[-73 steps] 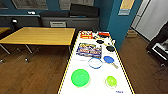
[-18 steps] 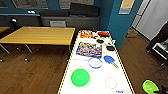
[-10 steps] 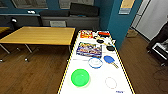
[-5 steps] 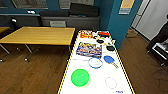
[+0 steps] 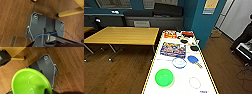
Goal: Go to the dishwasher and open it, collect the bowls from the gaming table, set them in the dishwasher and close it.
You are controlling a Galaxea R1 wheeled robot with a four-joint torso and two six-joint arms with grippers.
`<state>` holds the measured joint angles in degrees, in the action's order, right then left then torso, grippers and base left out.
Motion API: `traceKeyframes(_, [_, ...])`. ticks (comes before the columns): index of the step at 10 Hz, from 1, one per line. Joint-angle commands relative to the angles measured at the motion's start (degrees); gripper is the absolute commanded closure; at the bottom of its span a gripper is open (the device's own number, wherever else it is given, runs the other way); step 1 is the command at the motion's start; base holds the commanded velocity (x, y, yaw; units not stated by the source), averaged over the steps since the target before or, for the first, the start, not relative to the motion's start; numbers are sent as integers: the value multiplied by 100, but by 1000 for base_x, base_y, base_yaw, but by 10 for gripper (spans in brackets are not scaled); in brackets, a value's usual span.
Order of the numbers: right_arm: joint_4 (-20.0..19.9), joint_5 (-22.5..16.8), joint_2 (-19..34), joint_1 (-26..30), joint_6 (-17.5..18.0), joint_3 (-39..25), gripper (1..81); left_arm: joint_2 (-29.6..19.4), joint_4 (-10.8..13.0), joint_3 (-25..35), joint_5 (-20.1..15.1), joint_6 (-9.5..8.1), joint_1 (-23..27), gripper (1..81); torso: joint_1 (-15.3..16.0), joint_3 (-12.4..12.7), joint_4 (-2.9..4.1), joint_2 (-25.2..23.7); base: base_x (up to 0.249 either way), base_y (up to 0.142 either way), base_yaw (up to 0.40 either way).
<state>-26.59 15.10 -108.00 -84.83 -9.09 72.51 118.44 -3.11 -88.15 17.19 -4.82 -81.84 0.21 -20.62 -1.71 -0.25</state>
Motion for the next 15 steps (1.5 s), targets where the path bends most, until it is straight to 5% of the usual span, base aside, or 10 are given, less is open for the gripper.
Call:
traceKeyframes(1, [382, 274, -179, -275, -40, 77, 811, -1268, -14, 1315, -216, -676, 987, 10, 0, 0, 0, 0, 0, 0, 0])
traceKeyframes(6, [453, 291, -524, -267, -40, 166, 811, -1884, -14, 1766, -793, -1819, 2473, 10, 0, 0, 0, 0, 0, 0, 0])
traceKeyframes(9, [453, 283, -603, -215, -40, 184, 811, -1876, -23, 1740, -1490, -2568, 3518, 10, 0, 0, 0, 0, 0, 0, 0])
traceKeyframes(15, [444, 291, -638, -170, -40, 184, 811, -1245, -23, 1522, -2648, -3506, 5136, 10, 0, 0, 0, 0, 0, 0, 0])
